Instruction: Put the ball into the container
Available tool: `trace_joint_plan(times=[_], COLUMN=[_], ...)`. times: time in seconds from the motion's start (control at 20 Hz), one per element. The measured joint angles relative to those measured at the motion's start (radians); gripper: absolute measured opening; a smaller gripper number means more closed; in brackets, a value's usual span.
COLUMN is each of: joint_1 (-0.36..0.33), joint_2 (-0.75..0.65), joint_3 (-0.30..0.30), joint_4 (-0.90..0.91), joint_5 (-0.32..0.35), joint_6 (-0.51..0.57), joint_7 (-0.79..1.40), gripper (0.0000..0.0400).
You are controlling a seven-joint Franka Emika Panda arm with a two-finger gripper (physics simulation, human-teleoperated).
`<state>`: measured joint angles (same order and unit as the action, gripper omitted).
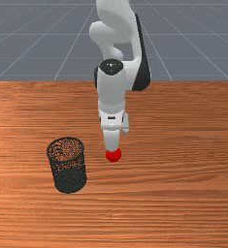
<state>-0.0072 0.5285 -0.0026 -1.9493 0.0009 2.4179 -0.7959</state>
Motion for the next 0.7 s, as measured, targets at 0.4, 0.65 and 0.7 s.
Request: trace_joint_plan(times=[0.4,0.65,0.7], joint_1=[-0.001,0.012,0.01], joint_2=[0.207,0.198,0.181], joint_3=[0.0,-0.014,-0.011], joint_4=[0.108,0.1,0.094], joint_5=[-0.002,-0.015,-0.012], joint_6=[0.171,0.223,0.21], joint_7=[0.0,0.014,0.011], gripper=[0.04,0.0279,0.0279])
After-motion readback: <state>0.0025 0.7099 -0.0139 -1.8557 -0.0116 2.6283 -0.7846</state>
